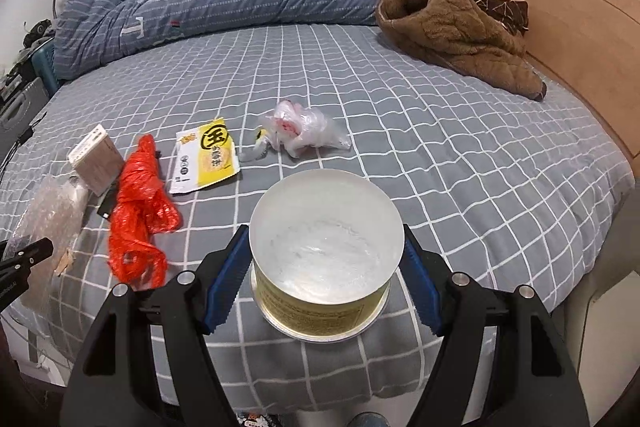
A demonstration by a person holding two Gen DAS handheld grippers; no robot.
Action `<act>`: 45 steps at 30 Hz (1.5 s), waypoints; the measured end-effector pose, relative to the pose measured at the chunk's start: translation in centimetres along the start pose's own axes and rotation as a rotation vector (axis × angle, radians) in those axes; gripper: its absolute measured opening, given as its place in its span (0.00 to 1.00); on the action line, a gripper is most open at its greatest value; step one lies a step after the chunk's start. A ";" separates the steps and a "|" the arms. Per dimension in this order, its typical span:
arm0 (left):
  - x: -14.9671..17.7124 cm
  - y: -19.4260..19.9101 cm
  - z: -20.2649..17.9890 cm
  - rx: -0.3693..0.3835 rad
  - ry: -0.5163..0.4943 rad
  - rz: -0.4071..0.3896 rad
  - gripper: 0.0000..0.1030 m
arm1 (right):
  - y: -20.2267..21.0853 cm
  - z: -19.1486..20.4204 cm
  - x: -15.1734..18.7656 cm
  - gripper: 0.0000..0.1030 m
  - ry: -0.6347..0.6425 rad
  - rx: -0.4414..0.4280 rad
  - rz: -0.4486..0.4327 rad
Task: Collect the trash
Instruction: 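Lift the bubble wrap and yellow cup and carry them toward the bin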
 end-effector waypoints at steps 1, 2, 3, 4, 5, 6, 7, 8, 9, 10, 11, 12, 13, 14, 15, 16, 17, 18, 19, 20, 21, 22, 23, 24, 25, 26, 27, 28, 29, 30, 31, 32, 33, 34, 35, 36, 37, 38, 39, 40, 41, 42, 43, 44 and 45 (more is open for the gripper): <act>0.1 0.4 0.1 0.003 0.004 -0.003 0.28 | 0.3 0.1 0.1 0.67 0.001 -0.001 -0.002; 0.2 0.7 0.1 0.003 0.006 -0.004 0.28 | 0.7 0.3 0.2 0.67 0.003 -0.002 -0.005; 0.5 1.1 0.1 0.003 0.010 -0.007 0.28 | 1.2 0.5 0.3 0.67 0.006 -0.003 -0.008; 0.6 1.3 0.1 0.003 0.011 -0.009 0.28 | 1.6 0.8 0.5 0.67 0.009 -0.007 -0.007; 0.9 1.8 0.1 0.008 0.011 -0.014 0.28 | 1.9 0.9 0.7 0.67 0.010 -0.009 -0.007; 1.1 2.1 0.1 0.010 0.011 -0.016 0.28 | 2.1 1.0 0.8 0.67 0.010 -0.011 -0.007; 1.3 2.4 0.1 0.013 0.013 -0.016 0.28 | 2.5 1.2 1.0 0.67 0.012 -0.013 -0.008; 1.5 2.6 0.0 0.015 0.015 -0.017 0.28 | 2.8 1.4 1.2 0.67 0.014 -0.013 -0.008; 1.7 3.0 0.0 0.019 0.019 -0.018 0.28 | 3.2 1.6 1.4 0.67 0.017 -0.015 -0.009; 1.8 3.3 0.0 0.022 0.021 -0.019 0.28 | 3.5 1.8 1.6 0.67 0.018 -0.017 -0.009; 2.0 3.5 0.0 0.023 0.022 -0.020 0.28 | 3.8 2.0 1.7 0.67 0.019 -0.020 -0.009; 2.1 3.9 -0.1 0.025 0.022 -0.022 0.28 | 4.2 2.3 1.9 0.67 0.021 -0.021 -0.011; 2.3 4.2 -0.1 0.027 0.022 -0.025 0.28 | 4.5 2.4 2.0 0.67 0.022 -0.022 -0.012; 2.4 4.5 -0.1 0.027 0.023 -0.026 0.28 | 4.8 2.6 2.1 0.67 0.023 -0.024 -0.014; 2.5 4.8 -0.1 0.029 0.025 -0.027 0.28 | 5.2 2.7 2.1 0.67 0.022 -0.026 -0.017; 2.7 5.0 0.0 0.030 0.027 -0.028 0.28 | 5.6 2.8 2.2 0.67 0.021 -0.029 -0.020; 2.9 5.3 0.0 0.031 0.029 -0.030 0.28 | 5.9 3.0 2.3 0.67 0.020 -0.031 -0.022; 3.0 5.5 0.0 0.031 0.030 -0.031 0.28 | 6.3 3.2 2.4 0.67 0.019 -0.034 -0.025; 3.1 5.7 0.1 0.032 0.030 -0.033 0.28 | 6.6 3.3 2.4 0.67 0.018 -0.037 -0.027; 3.3 6.0 0.1 0.032 0.031 -0.036 0.28 | 6.9 3.5 2.6 0.67 0.019 -0.040 -0.029; 3.6 6.2 0.1 0.033 0.032 -0.038 0.28 | 7.4 3.8 2.8 0.67 0.020 -0.046 -0.032; 3.7 6.5 0.1 0.034 0.032 -0.040 0.28 | 7.7 4.0 2.9 0.67 0.023 -0.049 -0.034; 4.0 6.7 0.1 0.036 0.033 -0.042 0.28 | 8.0 4.2 3.1 0.67 0.026 -0.050 -0.036; 4.1 6.9 0.1 0.038 0.034 -0.042 0.28 | 8.4 4.5 3.4 0.67 0.029 -0.053 -0.036; 4.3 7.1 0.1 0.040 0.035 -0.043 0.28 | 8.6 4.7 3.6 0.67 0.032 -0.055 -0.036; 4.5 7.4 0.1 0.043 0.037 -0.043 0.28 | 8.8 4.9 3.9 0.67 0.033 -0.057 -0.035; 4.6 7.6 0.1 0.043 0.037 -0.044 0.28 | 9.0 5.1 4.1 0.67 0.033 -0.058 -0.034; 4.8 7.9 0.2 0.043 0.038 -0.047 0.28 | 9.3 5.3 4.4 0.67 0.033 -0.061 -0.033; 4.9 8.1 0.2 0.044 0.041 -0.048 0.28 | 9.5 5.4 4.6 0.67 0.033 -0.063 -0.032; 5.0 8.4 0.3 0.045 0.045 -0.051 0.28 | 9.8 5.6 4.9 0.67 0.034 -0.065 -0.032; 5.1 8.5 0.3 0.047 0.049 -0.053 0.28 | 10.0 5.8 5.1 0.67 0.034 -0.067 -0.032; 5.4 8.8 0.4 0.054 0.054 -0.054 0.28 | 10.2 6.0 5.3 0.67 0.035 -0.070 -0.032; 5.5 8.9 0.4 0.055 0.056 -0.054 0.28 | 10.4 6.2 5.5 0.67 0.035 -0.072 -0.032; 5.7 9.1 0.4 0.054 0.057 -0.055 0.28 | 10.6 6.3 5.7 0.67 0.037 -0.074 -0.032; 5.9 9.2 0.5 0.055 0.058 -0.055 0.28 | 10.8 6.6 6.0 0.67 0.041 -0.074 -0.032; 6.1 9.3 0.5 0.057 0.060 -0.055 0.28 | 11.0 6.7 6.1 0.67 0.044 -0.076 -0.031; 6.2 9.5 0.5 0.058 0.061 -0.055 0.28 | 11.2 6.9 6.3 0.67 0.045 -0.076 -0.031; 6.5 9.7 0.6 0.059 0.062 -0.056 0.28 | 11.4 7.1 6.5 0.67 0.045 -0.078 -0.032; 6.7 9.8 0.6 0.060 0.063 -0.057 0.28 | 11.6 7.2 6.7 0.67 0.044 -0.080 -0.032; 6.8 10.0 0.6 0.061 0.064 -0.057 0.28 | 11.8 7.3 6.9 0.67 0.043 -0.082 -0.031; 7.1 10.2 0.7 0.061 0.065 -0.058 0.28 | 11.9 7.4 7.1 0.67 0.043 -0.084 -0.031; 7.4 10.3 0.7 0.063 0.067 -0.059 0.28 | 12.1 7.5 7.4 0.67 0.045 -0.085 -0.029; 7.6 10.5 0.7 0.065 0.068 -0.058 0.28 | 12.2 7.7 7.6 0.67 0.049 -0.085 -0.028; 7.9 10.6 0.7 0.067 0.069 -0.057 0.28 | 12.4 7.9 7.8 0.67 0.053 -0.085 -0.027; 8.1 10.8 0.7 0.068 0.069 -0.056 0.28 | 12.6 8.0 8.1 0.67 0.056 -0.086 -0.025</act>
Point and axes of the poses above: each gripper's, at about its wrist camera, not at the fingertips, and y roughly against the way its jaws point, z to its left, x to its underside, the point moved 7 cm from there along -y, roughly the way its jaws point, and after that the axes turned 6 degrees about -x, right-handed, at the moved point
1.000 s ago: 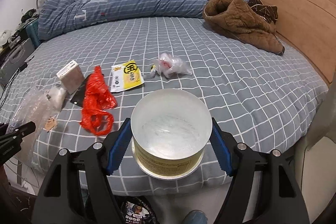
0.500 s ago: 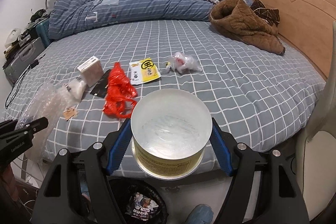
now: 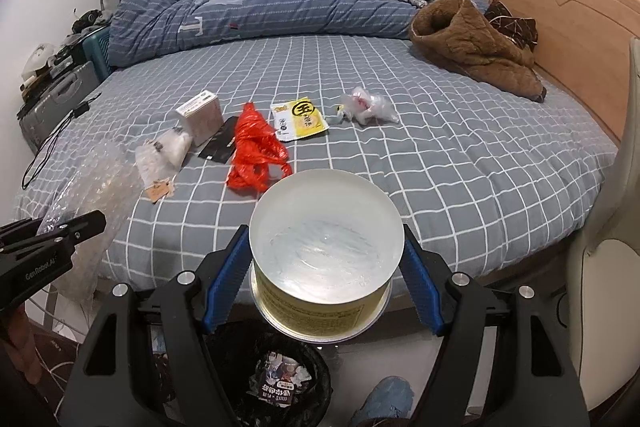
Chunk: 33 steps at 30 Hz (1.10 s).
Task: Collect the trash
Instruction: 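Lift the bubble wrap and yellow cup and carry them toward the bin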
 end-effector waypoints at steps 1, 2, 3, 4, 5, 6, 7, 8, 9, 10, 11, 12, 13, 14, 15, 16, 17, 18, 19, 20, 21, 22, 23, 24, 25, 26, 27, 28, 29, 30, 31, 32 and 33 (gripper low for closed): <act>0.3 0.1 0.0 0.001 0.001 0.001 0.28 | 0.1 0.1 0.2 0.67 0.001 -0.002 0.001; 0.5 0.3 0.0 0.002 0.004 0.003 0.28 | 0.3 0.4 0.5 0.67 0.002 -0.004 0.003; 0.7 0.4 0.0 0.005 0.005 0.005 0.28 | 0.5 0.6 0.7 0.67 0.004 -0.005 0.004; 0.9 0.5 0.1 0.006 0.005 0.005 0.28 | 0.6 0.6 0.9 0.67 0.005 -0.005 0.006; 1.3 0.6 0.2 0.006 0.007 0.006 0.28 | 0.7 0.8 1.2 0.67 0.006 -0.008 0.008; 1.6 0.7 0.2 0.006 0.008 0.009 0.28 | 0.8 1.1 1.5 0.67 0.009 -0.010 0.012; 1.8 0.7 0.2 0.006 0.008 0.010 0.28 | 0.9 1.2 1.8 0.67 0.012 -0.011 0.013; 2.1 0.8 0.2 0.006 0.009 0.014 0.28 | 1.1 1.4 2.1 0.67 0.015 -0.011 0.014; 2.4 0.8 0.2 0.006 0.010 0.017 0.28 | 1.2 1.6 2.3 0.67 0.017 -0.011 0.015; 2.8 0.8 0.1 0.006 0.008 0.020 0.28 | 1.3 1.7 2.5 0.67 0.019 -0.012 0.017; 3.0 0.8 0.1 0.006 0.006 0.021 0.28 | 1.3 1.8 2.7 0.67 0.020 -0.012 0.019; 3.3 0.8 0.0 0.005 0.003 0.024 0.28 | 1.3 2.0 3.1 0.67 0.021 -0.013 0.022; 3.6 0.8 -0.1 0.006 0.001 0.027 0.28 | 1.4 2.1 3.4 0.67 0.020 -0.014 0.025; 3.9 0.8 -0.1 0.007 0.001 0.029 0.28 | 1.4 2.2 3.7 0.67 0.020 -0.015 0.030; 4.1 0.8 -0.1 0.008 0.000 0.031 0.28 | 1.4 2.2 4.0 0.67 0.019 -0.016 0.033; 4.4 0.7 -0.1 0.008 0.000 0.033 0.28 | 1.4 2.3 4.4 0.67 0.019 -0.016 0.037; 4.7 0.7 -0.2 0.008 -0.001 0.036 0.28 | 1.3 2.3 4.6 0.67 0.018 -0.016 0.041; 5.0 0.7 -0.2 0.008 -0.002 0.038 0.28 | 1.3 2.3 5.0 0.67 0.018 -0.016 0.047; 5.3 0.6 -0.3 0.009 -0.002 0.041 0.28 | 1.1 2.4 5.4 0.67 0.017 -0.016 0.053; 5.6 0.5 -0.3 0.011 0.000 0.046 0.28 | 1.0 2.3 5.7 0.67 0.016 -0.016 0.057; 5.8 0.4 -0.3 0.013 0.001 0.049 0.28 | 0.9 2.4 6.1 0.67 0.015 -0.017 0.063; 6.1 0.3 -0.4 0.015 0.002 0.053 0.28 | 0.8 2.4 6.5 0.67 0.015 -0.016 0.068; 6.5 0.2 -0.4 0.014 0.003 0.054 0.28 | 0.6 2.5 6.9 0.67 0.013 -0.015 0.074; 6.9 0.0 -0.4 0.014 0.005 0.058 0.28 | 0.5 2.4 7.3 0.67 0.011 -0.016 0.079; 7.2 -0.1 -0.5 0.015 0.005 0.062 0.28 | 0.3 2.4 7.7 0.67 0.009 -0.017 0.084; 7.7 -0.4 -0.5 0.015 0.004 0.070 0.28 | 0.2 2.4 8.0 0.67 0.007 -0.018 0.089; 8.2 -0.7 -0.6 0.018 0.003 0.080 0.28 | 0.0 2.4 8.6 0.67 0.005 -0.017 0.095; 8.9 -1.2 -0.7 0.026 0.003 0.098 0.28 | -0.2 2.4 9.0 0.67 0.004 -0.018 0.101; 9.2 -1.5 -0.8 0.030 0.003 0.109 0.28 | -0.3 2.3 9.3 0.67 0.002 -0.019 0.106; 9.8 -1.8 -0.8 0.031 0.002 0.121 0.28 | -0.5 2.3 9.7 0.67 -0.001 -0.019 0.113; 10.3 -2.1 -0.8 0.026 0.000 0.128 0.28 | -0.8 2.3 10.1 0.67 -0.001 -0.020 0.121; 10.8 -2.5 -0.8 0.021 -0.002 0.135 0.28 | -1.0 2.4 10.5 0.67 0.001 -0.020 0.127; 11.4 -3.0 -0.8 0.019 -0.003 0.144 0.28 | -1.4 2.4 11.1 0.67 0.003 -0.020 0.138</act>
Point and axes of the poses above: each gripper's, at about its wrist camera, not at the fingertips, and y roughly against the way its jaws point, z to its left, x to its underside, the point moved 7 cm from there along -y, roughly the way its jaws point, and after that the axes turned 6 degrees about -x, right-handed, at the moved point
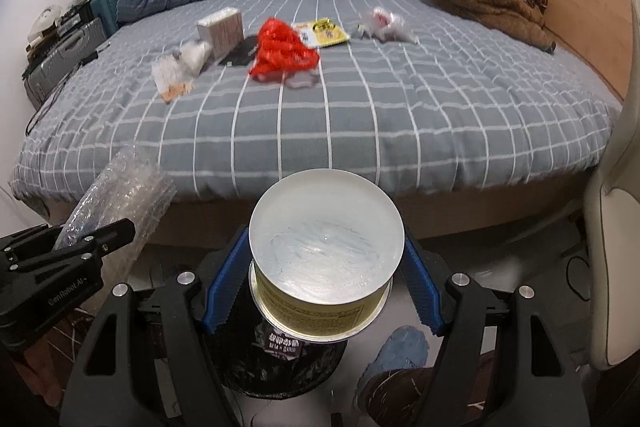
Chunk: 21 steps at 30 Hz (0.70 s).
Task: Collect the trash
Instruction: 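Lift the bubble wrap and yellow cup and carry them toward the bin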
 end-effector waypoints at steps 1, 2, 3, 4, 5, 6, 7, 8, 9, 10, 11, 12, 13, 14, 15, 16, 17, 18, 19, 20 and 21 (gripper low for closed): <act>0.4 -0.4 0.0 -0.001 -0.003 0.008 0.28 | -0.3 0.1 0.3 0.67 0.001 0.000 0.006; 0.9 -1.0 0.1 -0.004 -0.004 0.021 0.28 | -0.8 0.1 0.8 0.67 0.001 0.000 0.017; 1.3 -1.4 0.1 0.000 0.000 0.029 0.28 | -1.2 0.1 1.1 0.67 -0.002 -0.002 0.027; 1.8 -1.9 0.2 0.004 0.005 0.038 0.28 | -1.5 0.1 1.4 0.67 -0.004 -0.003 0.033; 2.0 -2.3 0.2 0.002 0.006 0.045 0.28 | -2.0 0.1 1.9 0.67 -0.006 -0.003 0.043; 2.4 -2.7 0.2 0.000 0.006 0.053 0.28 | -2.3 0.1 2.1 0.67 -0.007 -0.003 0.050; 2.7 -3.1 0.2 0.001 0.007 0.059 0.28 | -2.7 0.1 2.5 0.67 -0.006 -0.003 0.057; 2.9 -3.5 0.2 0.001 0.009 0.065 0.28 | -3.1 0.2 2.9 0.67 -0.006 -0.002 0.066; 3.2 -4.0 0.3 0.002 0.013 0.075 0.28 | -3.4 0.2 3.2 0.67 -0.006 -0.002 0.073; 3.4 -4.5 0.3 0.006 0.016 0.082 0.28 | -3.9 0.2 3.6 0.67 -0.005 -0.003 0.082; 3.6 -5.0 0.3 0.004 0.017 0.089 0.28 | -4.2 0.2 3.8 0.67 -0.005 -0.003 0.088; 3.9 -5.4 0.2 0.002 0.017 0.096 0.28 | -4.6 0.2 4.2 0.67 -0.004 -0.003 0.098; 4.1 -5.8 0.2 0.001 0.015 0.103 0.28 | -5.1 0.2 4.6 0.67 -0.003 -0.004 0.107; 4.4 -6.4 0.2 -0.004 0.012 0.115 0.28 | -5.5 0.2 4.9 0.67 -0.003 -0.005 0.114; 4.8 -7.0 0.1 -0.014 0.002 0.126 0.28 | -5.7 0.2 5.1 0.67 -0.003 -0.006 0.119; 5.0 -7.3 0.0 -0.017 -0.003 0.129 0.28 | -6.0 0.2 5.3 0.67 -0.001 -0.007 0.124; 5.3 -7.9 -0.1 -0.018 -0.004 0.140 0.28 | -6.3 0.2 5.4 0.67 0.003 -0.006 0.129; 5.6 -8.4 -0.3 -0.013 -0.003 0.153 0.28 | -6.6 0.0 5.6 0.67 0.004 -0.004 0.136; 5.7 -8.7 -0.4 -0.010 -0.003 0.161 0.28 | -6.9 -0.1 5.8 0.67 0.002 -0.005 0.141; 6.0 -9.3 -0.5 -0.011 -0.007 0.171 0.28 | -7.2 -0.2 6.0 0.67 -0.003 -0.005 0.147; 6.1 -9.7 -0.7 -0.012 -0.011 0.176 0.28 | -7.5 -0.4 6.2 0.67 -0.008 -0.004 0.154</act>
Point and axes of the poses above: each gripper's, at about its wrist camera, not at the fingertips, and y roughly against the way its jaws point, z to its left, x to its underside, the point moved 7 cm from there along -y, roughly the way its jaws point, and after that the axes turned 6 degrees about -x, right-handed, at the moved point
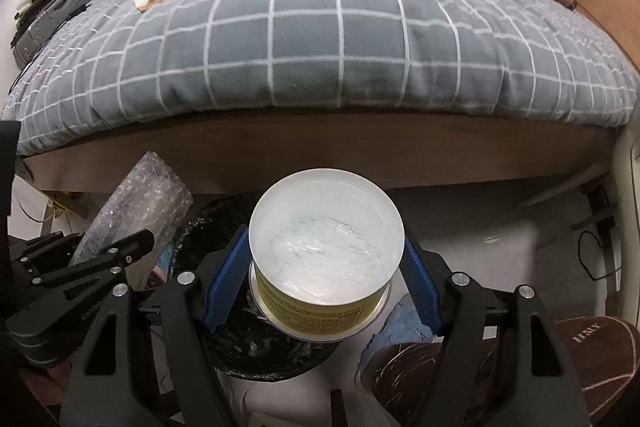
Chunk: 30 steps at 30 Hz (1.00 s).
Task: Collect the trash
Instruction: 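Lift the bubble wrap and yellow cup and carry them toward the bin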
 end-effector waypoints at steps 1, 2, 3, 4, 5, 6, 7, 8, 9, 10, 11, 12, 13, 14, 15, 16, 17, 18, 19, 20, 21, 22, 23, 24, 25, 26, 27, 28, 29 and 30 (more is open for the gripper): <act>0.0 -0.4 -0.2 0.002 -0.003 0.005 0.28 | -0.3 -0.2 0.2 0.67 -0.004 0.001 0.006; 0.0 -0.6 -0.3 0.004 -0.005 0.008 0.28 | -0.5 -0.5 0.3 0.67 -0.006 0.002 0.011; 0.1 -0.9 -0.6 0.005 -0.006 0.012 0.28 | -0.8 -0.8 0.4 0.67 -0.010 0.004 0.017; 0.1 -1.2 -0.8 0.008 -0.008 0.015 0.28 | -0.9 -1.0 0.5 0.67 -0.012 0.005 0.020; 0.0 -1.5 -1.1 0.012 -0.012 0.019 0.28 | -1.0 -1.2 0.6 0.67 -0.013 0.006 0.024; -0.1 -1.7 -1.4 0.015 -0.015 0.020 0.28 | -1.1 -1.4 0.7 0.67 -0.014 0.010 0.027; -0.1 -1.9 -1.6 0.019 -0.019 0.022 0.28 | -1.2 -1.7 0.8 0.67 -0.013 0.013 0.029; -0.1 -2.1 -1.8 0.022 -0.023 0.025 0.28 | -1.3 -1.9 1.0 0.67 -0.013 0.016 0.032; -0.1 -2.4 -2.1 0.026 -0.027 0.028 0.28 | -1.4 -2.0 1.1 0.67 -0.013 0.018 0.033; -0.2 -2.6 -2.3 0.028 -0.029 0.030 0.28 | -1.4 -2.2 1.2 0.67 -0.013 0.020 0.036; 0.1 -2.7 -2.3 0.033 -0.032 0.032 0.28 | -1.5 -2.4 1.4 0.67 -0.012 0.022 0.039; 0.1 -2.8 -2.5 0.037 -0.035 0.034 0.28 | -1.5 -2.5 1.6 0.67 -0.011 0.025 0.040; 0.2 -2.9 -2.8 0.040 -0.037 0.035 0.28 | -1.5 -2.6 1.6 0.67 -0.010 0.027 0.042; 0.2 -3.0 -3.0 0.045 -0.040 0.039 0.28 | -1.6 -2.7 1.8 0.67 -0.009 0.029 0.045; 0.3 -3.1 -3.3 0.049 -0.042 0.041 0.28 | -1.5 -2.8 2.0 0.67 -0.010 0.029 0.046; 0.3 -3.1 -3.6 0.053 -0.043 0.041 0.29 | -1.6 -2.9 2.2 0.67 -0.011 0.029 0.047; 0.3 -3.2 -3.8 0.053 -0.045 0.041 0.29 | -1.7 -2.9 2.3 0.67 -0.012 0.028 0.050; 0.4 -3.2 -3.8 0.053 -0.045 0.042 0.30 | -1.7 -3.0 2.4 0.67 -0.011 0.028 0.053; 0.4 -3.3 -4.0 0.055 -0.046 0.042 0.30 | -1.9 -3.0 2.4 0.67 -0.009 0.028 0.056; 0.5 -3.4 -3.9 0.053 -0.046 0.043 0.31 | -2.1 -2.9 2.6 0.67 -0.007 0.027 0.062; 0.6 -3.5 -3.7 0.045 -0.043 0.042 0.34 | -2.3 -2.9 2.6 0.67 -0.005 0.027 0.066; 0.7 -3.6 -3.5 0.039 -0.043 0.041 0.35 | -2.6 -2.8 2.7 0.67 -0.002 0.027 0.071; 0.7 -3.8 -3.3 0.031 -0.047 0.039 0.42 | -2.8 -2.7 2.8 0.67 0.001 0.027 0.076; 0.8 -3.8 -3.0 0.023 -0.050 0.036 0.47 | -2.9 -2.6 3.0 0.67 0.002 0.026 0.079; 0.8 -3.8 -2.8 0.017 -0.050 0.030 0.50 | -3.2 -2.5 3.1 0.67 0.004 0.025 0.081; 0.8 -3.9 -2.3 0.003 -0.051 0.024 0.55 | -3.4 -2.3 3.2 0.67 0.005 0.025 0.086; 0.7 -3.7 -2.2 -0.003 -0.049 0.024 0.59 | -3.5 -2.1 3.2 0.67 0.005 0.024 0.089; 0.8 -3.7 -1.7 -0.004 -0.044 0.026 0.61 | -3.9 -1.9 3.1 0.67 0.004 0.021 0.093; 0.9 -3.7 -1.2 -0.004 -0.032 0.025 0.66 | -4.2 -1.6 3.2 0.67 0.008 0.019 0.101; 0.8 -3.6 -0.7 -0.009 -0.022 0.021 0.70 | -4.6 -1.3 3.0 0.67 0.014 0.018 0.105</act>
Point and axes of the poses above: each gripper's, at about its wrist camera, not at the fingertips, and y roughly against the way its jaws point, z to its left, x to its underside, the point moved 7 cm from there along -y, roughly the way its jaws point, and after that the axes turned 6 degrees about -x, right-handed, at the moved point
